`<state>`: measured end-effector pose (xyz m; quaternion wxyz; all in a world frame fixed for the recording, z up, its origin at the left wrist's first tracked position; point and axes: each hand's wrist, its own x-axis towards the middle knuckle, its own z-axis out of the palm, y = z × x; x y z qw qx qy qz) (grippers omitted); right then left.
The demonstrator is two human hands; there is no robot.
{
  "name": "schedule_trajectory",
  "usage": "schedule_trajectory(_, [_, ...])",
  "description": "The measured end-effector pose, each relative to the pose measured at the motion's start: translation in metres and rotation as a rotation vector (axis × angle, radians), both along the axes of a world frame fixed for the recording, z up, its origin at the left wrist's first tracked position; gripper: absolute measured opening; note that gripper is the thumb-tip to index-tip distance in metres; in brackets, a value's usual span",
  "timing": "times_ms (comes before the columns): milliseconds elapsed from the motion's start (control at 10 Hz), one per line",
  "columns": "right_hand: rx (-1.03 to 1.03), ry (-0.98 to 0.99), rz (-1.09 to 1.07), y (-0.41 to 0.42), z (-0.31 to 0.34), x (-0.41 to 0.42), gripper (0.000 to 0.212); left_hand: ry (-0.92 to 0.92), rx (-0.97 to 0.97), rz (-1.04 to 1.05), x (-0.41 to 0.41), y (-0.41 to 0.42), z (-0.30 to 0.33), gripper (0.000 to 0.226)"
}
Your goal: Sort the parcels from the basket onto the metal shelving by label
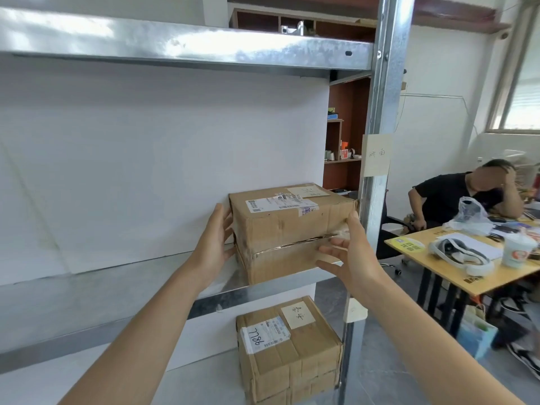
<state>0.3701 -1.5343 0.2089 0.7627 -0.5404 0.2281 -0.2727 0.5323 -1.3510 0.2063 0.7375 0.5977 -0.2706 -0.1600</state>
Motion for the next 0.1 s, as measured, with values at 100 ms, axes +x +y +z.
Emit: schedule_trajectory(100, [-0.005, 0.023, -0.019, 0.0078, 0.0052, -0.0055, 0.050, 0.043, 0.032, 0.029, -0.0033, 0.0162, 0.0010, 0.064])
